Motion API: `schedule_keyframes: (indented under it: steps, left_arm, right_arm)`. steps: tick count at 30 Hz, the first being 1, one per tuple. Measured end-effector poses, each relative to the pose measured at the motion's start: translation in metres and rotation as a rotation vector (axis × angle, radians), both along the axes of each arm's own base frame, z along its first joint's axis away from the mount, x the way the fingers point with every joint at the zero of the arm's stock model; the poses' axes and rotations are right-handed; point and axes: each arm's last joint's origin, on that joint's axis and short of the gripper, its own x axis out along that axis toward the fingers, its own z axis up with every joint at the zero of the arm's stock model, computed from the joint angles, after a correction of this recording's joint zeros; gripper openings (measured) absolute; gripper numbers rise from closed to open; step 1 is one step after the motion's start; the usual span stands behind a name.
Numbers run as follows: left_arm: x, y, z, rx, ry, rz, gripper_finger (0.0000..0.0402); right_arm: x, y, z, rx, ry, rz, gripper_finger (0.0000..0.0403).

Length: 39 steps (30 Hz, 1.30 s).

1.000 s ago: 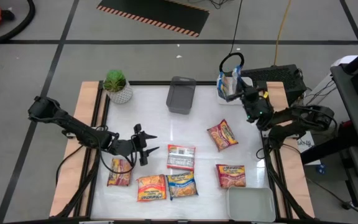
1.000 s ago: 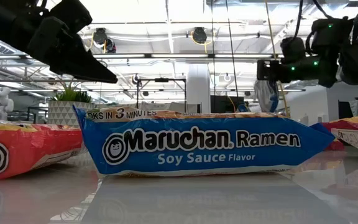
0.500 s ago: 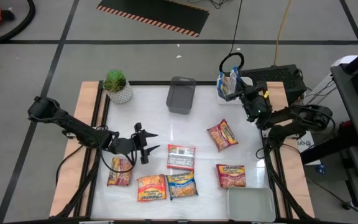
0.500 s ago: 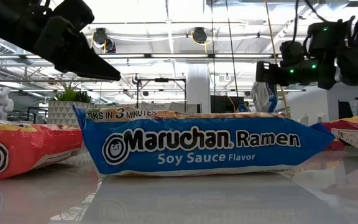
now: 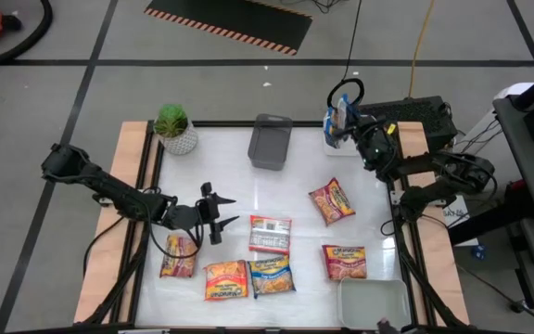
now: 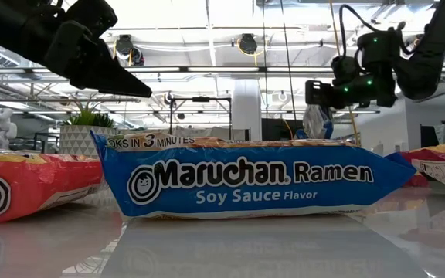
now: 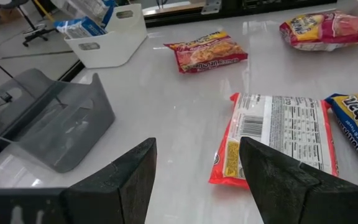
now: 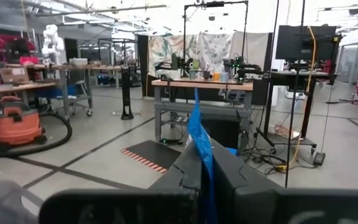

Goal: Sort Maruchan noodles
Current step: Put the top blue noodle pack into the white bin

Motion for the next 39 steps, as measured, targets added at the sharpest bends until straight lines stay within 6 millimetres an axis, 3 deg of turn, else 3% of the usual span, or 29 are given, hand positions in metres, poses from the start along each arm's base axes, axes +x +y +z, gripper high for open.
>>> schedule_keyframes:
  steps: [12, 27, 39]
  left_arm:
    - [0.000, 0.000, 0.000, 0.000, 0.000, 0.000, 0.0237]
    - [0.000, 0.001, 0.000, 0.009, 0.003, 0.003, 0.0237]
    - [0.001, 0.003, 0.000, 0.001, 0.000, 0.012, 0.0237]
  right_arm:
    - [-0.008, -0.004, 0.021, -0.189, -0.066, -0.004, 0.0000]
    - [-0.019, -0.018, 0.008, -0.039, -0.113, -0.049, 0.0003]
    - [-0.018, -0.018, 0.005, 0.000, -0.128, -0.046, 0.0061]
